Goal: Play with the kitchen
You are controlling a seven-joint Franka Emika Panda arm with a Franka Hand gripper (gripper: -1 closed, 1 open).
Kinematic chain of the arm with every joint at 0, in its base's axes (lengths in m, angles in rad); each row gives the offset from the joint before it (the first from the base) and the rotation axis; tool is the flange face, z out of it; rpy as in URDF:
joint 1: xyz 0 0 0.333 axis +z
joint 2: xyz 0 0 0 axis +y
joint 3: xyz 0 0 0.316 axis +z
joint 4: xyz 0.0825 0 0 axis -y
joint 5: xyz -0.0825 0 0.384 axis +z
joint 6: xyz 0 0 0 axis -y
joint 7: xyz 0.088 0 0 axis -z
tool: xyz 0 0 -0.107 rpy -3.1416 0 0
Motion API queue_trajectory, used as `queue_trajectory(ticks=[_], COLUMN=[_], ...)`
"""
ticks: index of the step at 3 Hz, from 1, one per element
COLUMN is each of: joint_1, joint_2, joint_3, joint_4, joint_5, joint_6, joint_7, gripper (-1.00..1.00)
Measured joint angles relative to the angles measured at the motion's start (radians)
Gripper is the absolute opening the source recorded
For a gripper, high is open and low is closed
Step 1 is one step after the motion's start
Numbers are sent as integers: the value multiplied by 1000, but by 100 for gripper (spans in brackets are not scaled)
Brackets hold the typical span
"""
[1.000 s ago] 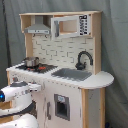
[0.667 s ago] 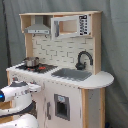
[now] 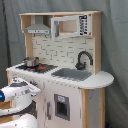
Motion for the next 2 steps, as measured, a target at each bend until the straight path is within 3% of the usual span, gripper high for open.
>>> queue_trajectory(ticks=[2], joint_1=[0], joint_2=[1], joint_3=[0], joint_4=[-1], joint_5=[0], joint_6=[1], joint_7=[239], gripper=[-100])
